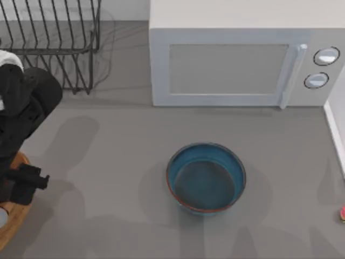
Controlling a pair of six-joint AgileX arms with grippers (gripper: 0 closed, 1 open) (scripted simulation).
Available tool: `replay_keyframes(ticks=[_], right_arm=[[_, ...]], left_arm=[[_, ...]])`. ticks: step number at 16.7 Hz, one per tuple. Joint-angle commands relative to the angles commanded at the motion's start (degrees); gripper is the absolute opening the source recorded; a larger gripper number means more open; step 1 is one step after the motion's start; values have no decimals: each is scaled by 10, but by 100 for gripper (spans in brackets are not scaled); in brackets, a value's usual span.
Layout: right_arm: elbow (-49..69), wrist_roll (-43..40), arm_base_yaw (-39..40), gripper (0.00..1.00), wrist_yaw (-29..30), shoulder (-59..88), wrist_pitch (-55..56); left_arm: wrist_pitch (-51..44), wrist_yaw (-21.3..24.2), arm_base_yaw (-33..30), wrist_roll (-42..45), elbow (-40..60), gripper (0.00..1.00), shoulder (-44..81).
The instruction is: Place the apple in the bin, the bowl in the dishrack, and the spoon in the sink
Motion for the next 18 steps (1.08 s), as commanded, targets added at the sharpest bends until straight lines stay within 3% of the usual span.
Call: replay_keyframes(ticks=[11, 15, 18], right_arm=[[0, 0, 0, 100, 0, 0, 0], [0, 0, 0, 100, 0, 0, 0], [0, 0, 0, 100, 0, 0, 0]], left_arm=[[11, 4, 1, -13, -8, 100, -12], [70, 33, 13, -106, -61, 100, -84], [138, 63, 31, -242, -125, 100, -169]])
